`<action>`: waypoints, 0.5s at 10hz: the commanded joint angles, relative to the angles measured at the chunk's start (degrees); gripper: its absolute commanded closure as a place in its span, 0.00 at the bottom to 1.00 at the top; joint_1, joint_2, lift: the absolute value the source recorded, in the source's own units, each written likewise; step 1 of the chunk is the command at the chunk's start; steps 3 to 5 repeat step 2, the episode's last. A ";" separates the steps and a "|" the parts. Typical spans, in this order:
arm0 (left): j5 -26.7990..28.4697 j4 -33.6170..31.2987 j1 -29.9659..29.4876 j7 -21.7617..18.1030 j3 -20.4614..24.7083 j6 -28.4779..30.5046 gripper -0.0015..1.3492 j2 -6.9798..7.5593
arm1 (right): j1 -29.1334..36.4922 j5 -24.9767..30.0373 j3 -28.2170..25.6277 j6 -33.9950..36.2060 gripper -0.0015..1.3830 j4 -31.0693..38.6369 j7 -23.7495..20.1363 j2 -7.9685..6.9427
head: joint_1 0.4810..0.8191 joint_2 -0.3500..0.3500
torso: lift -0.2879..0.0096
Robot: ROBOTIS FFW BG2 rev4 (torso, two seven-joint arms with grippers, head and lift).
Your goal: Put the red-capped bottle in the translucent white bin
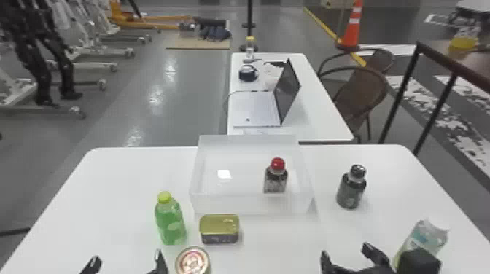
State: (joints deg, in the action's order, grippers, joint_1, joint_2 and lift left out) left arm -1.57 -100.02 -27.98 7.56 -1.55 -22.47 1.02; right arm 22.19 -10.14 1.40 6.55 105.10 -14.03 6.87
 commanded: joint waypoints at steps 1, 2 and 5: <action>0.17 0.00 0.20 0.00 -0.04 0.23 0.02 0.04 | 0.13 0.47 0.00 0.13 0.13 0.11 0.14 -0.28 | 0.20 0.50 | 0.63; 0.17 0.00 0.20 0.00 -0.04 0.32 0.02 0.04 | 0.13 0.73 0.00 0.13 0.13 0.19 0.32 -0.28 | 0.20 0.50 | 0.63; 0.17 0.00 0.20 0.00 -0.04 0.32 0.02 0.04 | 0.13 0.73 0.00 0.13 0.13 0.19 0.32 -0.28 | 0.20 0.50 | 0.63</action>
